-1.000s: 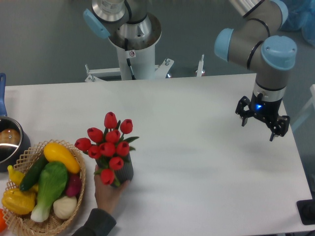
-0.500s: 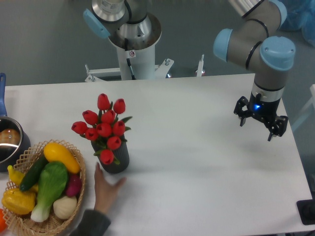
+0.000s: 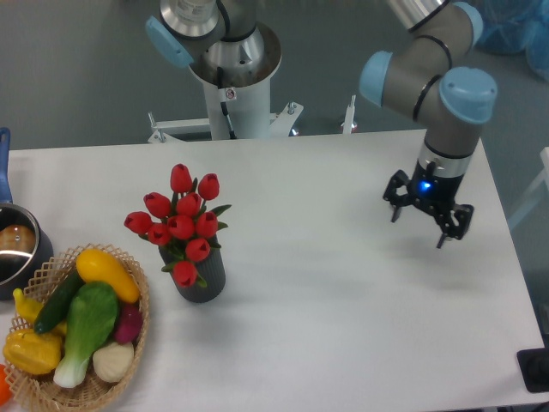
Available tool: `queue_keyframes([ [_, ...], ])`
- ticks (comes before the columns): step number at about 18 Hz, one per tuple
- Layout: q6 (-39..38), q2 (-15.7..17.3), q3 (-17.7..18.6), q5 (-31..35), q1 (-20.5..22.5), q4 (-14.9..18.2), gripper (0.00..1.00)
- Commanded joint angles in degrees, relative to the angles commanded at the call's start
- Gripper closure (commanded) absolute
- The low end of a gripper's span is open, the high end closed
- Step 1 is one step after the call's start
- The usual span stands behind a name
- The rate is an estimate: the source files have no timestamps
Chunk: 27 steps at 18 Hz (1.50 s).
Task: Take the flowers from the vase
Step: 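Move the open gripper toward the tulip stems above the grey vase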
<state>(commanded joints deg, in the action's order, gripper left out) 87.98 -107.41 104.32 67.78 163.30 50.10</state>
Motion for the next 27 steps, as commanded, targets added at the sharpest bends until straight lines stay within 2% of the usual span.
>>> queue_keyframes([
  [2,-2.53,1.58,0.18,-3.33,-0.35,0.44,0.00],
  [5,-4.49,3.87,3.60,-8.52,-0.88,0.44,0.00],
  [9,-4.83,6.77,7.38,-21.78,-1.14,0.79,0.00],
  [14,-4.84,6.43,8.18,-35.23,-5.88,1.05,0.00],
  [20,-4.66,6.51,8.62,-39.91,-9.23,1.05,0.00],
  [21,-4.66,6.51,9.14,-39.92,-10.62,1.05,0.00],
  [25,-4.66,8.18,12.04,-40.70,-11.33,1.14,0.00],
  [27,-4.66,9.23,12.66,-41.23,-11.86,2.37,0.00],
])
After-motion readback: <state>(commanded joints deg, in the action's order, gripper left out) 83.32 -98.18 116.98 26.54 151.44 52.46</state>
